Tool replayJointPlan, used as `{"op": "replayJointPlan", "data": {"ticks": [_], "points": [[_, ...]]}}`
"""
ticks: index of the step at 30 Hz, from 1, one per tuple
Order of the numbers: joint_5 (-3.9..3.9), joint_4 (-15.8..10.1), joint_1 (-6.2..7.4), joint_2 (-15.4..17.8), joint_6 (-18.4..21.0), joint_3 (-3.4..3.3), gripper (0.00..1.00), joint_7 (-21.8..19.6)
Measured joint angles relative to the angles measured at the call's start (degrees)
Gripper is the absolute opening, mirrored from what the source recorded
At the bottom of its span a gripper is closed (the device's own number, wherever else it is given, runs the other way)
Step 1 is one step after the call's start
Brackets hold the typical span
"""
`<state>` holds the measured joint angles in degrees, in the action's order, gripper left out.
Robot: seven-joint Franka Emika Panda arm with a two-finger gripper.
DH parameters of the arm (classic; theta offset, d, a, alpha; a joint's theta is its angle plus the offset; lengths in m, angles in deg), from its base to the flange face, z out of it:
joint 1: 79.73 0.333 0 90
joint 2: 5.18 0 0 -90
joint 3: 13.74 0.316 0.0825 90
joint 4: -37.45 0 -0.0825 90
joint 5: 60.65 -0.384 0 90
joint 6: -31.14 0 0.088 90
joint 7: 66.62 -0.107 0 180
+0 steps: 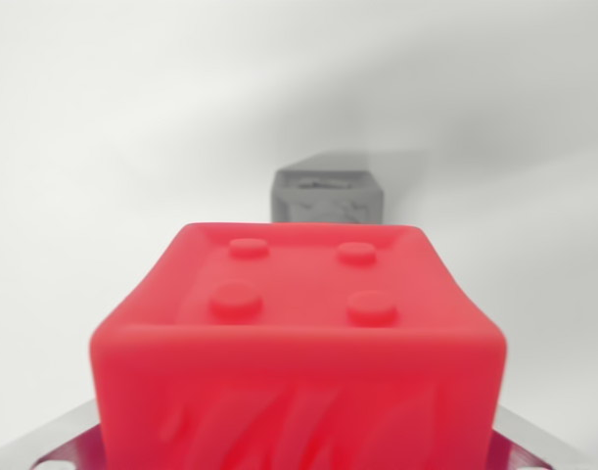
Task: Destack cube
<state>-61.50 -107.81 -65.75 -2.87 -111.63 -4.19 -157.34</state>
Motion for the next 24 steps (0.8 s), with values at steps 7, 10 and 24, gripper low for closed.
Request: {"op": "replayJointPlan", "data": {"ticks": [7, 10, 24], "points": [[0.62, 1.95, -0.08, -2.43, -0.40, -0.24, 0.00, 0.60], [0.88, 2.79, -0.13, -3.45, -0.57, -0.35, 0.00, 0.86], [2.11, 7.21, -0.21, -8.48, -1.18, -0.89, 0.00, 2.17]]}}
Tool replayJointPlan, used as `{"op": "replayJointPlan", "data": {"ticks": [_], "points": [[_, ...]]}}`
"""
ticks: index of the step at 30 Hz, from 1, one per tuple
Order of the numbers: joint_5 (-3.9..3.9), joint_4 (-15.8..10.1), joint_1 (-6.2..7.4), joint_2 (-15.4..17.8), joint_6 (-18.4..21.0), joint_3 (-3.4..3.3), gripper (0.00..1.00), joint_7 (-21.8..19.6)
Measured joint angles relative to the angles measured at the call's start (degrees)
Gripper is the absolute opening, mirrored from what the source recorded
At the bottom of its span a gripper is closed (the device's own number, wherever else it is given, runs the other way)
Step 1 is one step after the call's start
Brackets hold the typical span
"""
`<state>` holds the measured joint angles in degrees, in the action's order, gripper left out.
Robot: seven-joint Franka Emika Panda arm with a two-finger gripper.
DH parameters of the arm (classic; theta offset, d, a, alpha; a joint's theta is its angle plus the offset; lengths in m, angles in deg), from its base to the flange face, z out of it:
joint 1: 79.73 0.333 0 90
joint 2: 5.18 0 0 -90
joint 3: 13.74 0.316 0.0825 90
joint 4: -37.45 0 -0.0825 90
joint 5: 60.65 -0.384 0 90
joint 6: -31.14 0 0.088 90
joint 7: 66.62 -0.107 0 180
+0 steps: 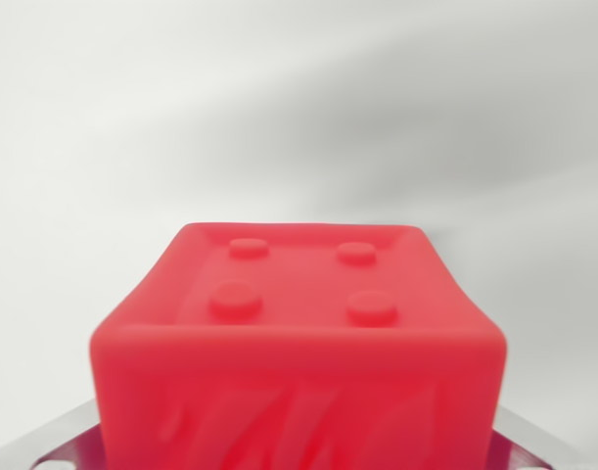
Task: Destack cube
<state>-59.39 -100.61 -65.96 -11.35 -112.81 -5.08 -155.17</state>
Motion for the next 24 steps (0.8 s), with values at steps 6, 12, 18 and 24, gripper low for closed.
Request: {"op": "replayJointPlan", "data": {"ticks": [6, 12, 18, 24], "points": [[0.45, 1.78, 0.00, -1.90, -0.08, -0.20, 0.00, 0.57], [0.85, 3.85, -0.01, -4.06, -0.13, -0.43, 0.00, 1.22], [1.25, 5.87, -0.01, -6.07, -0.13, -0.65, 0.00, 1.87], [1.60, 7.86, -0.01, -8.02, -0.13, -0.84, 0.00, 2.51]]}}
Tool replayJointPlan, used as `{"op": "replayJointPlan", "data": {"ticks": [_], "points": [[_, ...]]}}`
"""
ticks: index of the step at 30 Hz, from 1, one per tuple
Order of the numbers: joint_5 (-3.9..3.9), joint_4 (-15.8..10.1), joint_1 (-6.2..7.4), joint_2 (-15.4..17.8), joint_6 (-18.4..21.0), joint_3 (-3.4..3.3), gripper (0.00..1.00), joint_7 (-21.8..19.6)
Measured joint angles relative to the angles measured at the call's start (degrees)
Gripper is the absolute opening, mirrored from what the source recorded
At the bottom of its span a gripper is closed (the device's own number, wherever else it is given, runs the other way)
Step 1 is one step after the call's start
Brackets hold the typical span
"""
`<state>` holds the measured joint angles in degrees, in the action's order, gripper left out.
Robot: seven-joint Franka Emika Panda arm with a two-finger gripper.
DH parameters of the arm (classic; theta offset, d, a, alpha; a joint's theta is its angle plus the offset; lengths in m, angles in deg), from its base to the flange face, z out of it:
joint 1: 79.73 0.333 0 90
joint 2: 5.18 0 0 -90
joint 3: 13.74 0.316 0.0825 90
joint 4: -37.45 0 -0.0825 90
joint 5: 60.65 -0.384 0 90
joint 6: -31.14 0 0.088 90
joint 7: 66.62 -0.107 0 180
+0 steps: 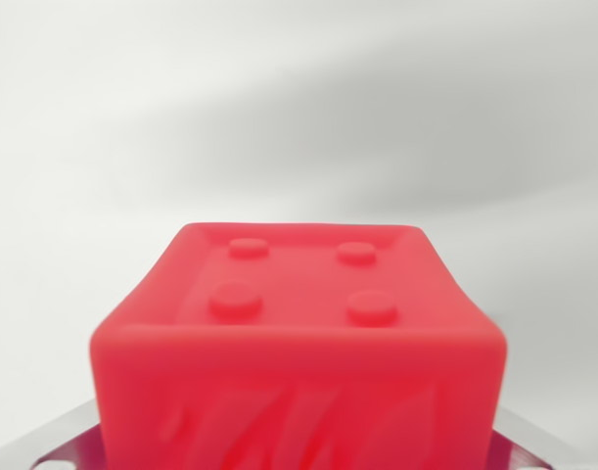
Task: Destack cube
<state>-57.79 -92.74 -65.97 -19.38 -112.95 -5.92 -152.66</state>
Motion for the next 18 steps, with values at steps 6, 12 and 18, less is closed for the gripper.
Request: {"op": "replayJointPlan", "data": {"ticks": [6, 12, 18], "points": [[0.32, 2.25, 0.00, -2.16, 0.01, -0.20, 0.00, 0.75], [0.69, 4.41, 0.00, -4.16, 0.09, -0.37, 0.00, 1.42], [1.02, 6.75, 0.00, -6.28, 0.24, -0.53, 0.00, 2.15]]}}
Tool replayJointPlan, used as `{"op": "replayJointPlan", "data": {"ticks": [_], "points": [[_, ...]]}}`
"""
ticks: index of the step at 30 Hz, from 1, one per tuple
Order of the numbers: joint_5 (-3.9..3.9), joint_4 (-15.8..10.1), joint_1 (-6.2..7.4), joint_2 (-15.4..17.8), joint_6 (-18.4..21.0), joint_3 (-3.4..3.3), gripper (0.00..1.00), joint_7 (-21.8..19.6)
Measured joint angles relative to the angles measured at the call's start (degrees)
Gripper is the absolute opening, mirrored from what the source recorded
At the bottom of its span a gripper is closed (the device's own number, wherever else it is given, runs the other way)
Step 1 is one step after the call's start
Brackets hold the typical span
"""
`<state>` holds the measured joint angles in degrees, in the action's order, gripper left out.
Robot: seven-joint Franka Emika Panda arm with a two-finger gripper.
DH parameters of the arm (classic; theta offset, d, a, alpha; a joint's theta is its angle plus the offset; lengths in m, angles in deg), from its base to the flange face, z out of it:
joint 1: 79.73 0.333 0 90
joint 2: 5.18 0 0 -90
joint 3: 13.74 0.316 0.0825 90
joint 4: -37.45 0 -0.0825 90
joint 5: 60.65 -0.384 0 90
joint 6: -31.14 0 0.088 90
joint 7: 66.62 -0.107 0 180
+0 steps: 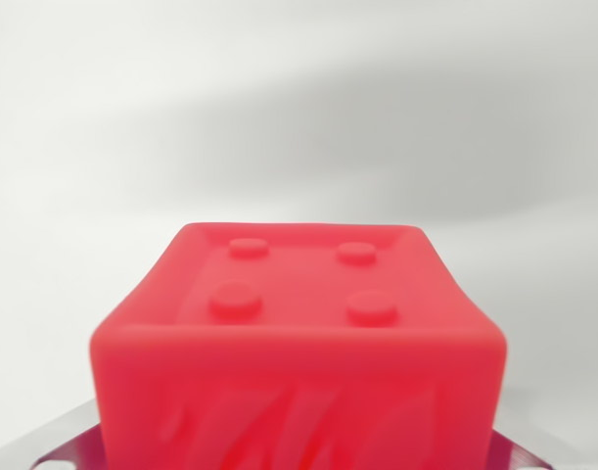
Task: Destack cube
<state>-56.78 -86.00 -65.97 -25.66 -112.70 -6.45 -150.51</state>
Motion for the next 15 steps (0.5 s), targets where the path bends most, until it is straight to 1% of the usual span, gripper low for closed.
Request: {"op": "replayJointPlan", "data": {"ticks": [15], "points": [[0.58, 5.88, 0.00, -4.99, 0.88, -0.33, 0.00, 1.94]]}}
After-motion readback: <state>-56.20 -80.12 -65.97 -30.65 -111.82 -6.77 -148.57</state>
